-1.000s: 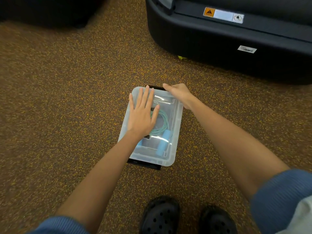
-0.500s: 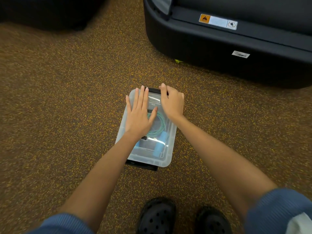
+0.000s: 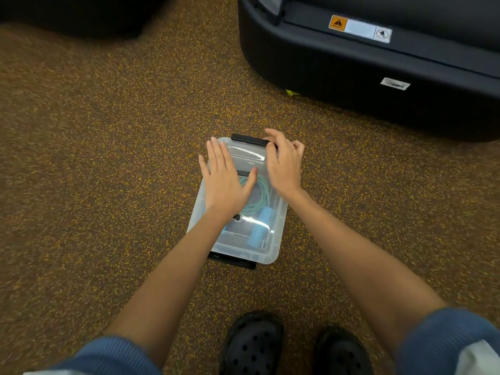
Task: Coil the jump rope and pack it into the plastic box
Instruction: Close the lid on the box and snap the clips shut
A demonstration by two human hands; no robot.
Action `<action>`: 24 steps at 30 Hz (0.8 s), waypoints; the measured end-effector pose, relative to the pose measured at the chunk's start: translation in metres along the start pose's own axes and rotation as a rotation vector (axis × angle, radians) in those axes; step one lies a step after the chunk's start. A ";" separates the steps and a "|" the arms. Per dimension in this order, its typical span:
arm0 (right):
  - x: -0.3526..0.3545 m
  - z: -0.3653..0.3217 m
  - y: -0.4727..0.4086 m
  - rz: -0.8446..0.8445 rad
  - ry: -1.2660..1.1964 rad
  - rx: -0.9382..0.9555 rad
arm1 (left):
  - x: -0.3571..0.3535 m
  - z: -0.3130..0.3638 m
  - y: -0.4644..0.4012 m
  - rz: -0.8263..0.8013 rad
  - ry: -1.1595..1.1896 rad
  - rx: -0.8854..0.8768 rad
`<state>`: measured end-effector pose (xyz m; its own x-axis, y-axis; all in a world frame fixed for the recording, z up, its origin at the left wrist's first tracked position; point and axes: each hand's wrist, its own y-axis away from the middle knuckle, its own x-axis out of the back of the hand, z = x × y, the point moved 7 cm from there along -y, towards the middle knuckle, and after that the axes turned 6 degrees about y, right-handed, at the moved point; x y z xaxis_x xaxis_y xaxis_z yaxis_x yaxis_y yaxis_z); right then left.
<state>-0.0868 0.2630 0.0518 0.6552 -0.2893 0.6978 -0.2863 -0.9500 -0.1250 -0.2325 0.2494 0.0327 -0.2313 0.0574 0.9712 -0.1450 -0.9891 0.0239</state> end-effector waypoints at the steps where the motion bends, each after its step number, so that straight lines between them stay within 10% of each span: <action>1: 0.000 0.000 0.000 0.001 -0.003 0.004 | 0.000 0.000 0.000 0.001 0.006 -0.002; 24: 0.004 -0.007 0.000 0.079 0.049 0.101 | 0.000 0.001 -0.002 0.008 0.015 -0.007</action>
<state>-0.0889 0.2627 0.0591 0.5975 -0.3599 0.7165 -0.2625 -0.9322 -0.2494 -0.2310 0.2514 0.0327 -0.2465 0.0518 0.9678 -0.1502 -0.9886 0.0146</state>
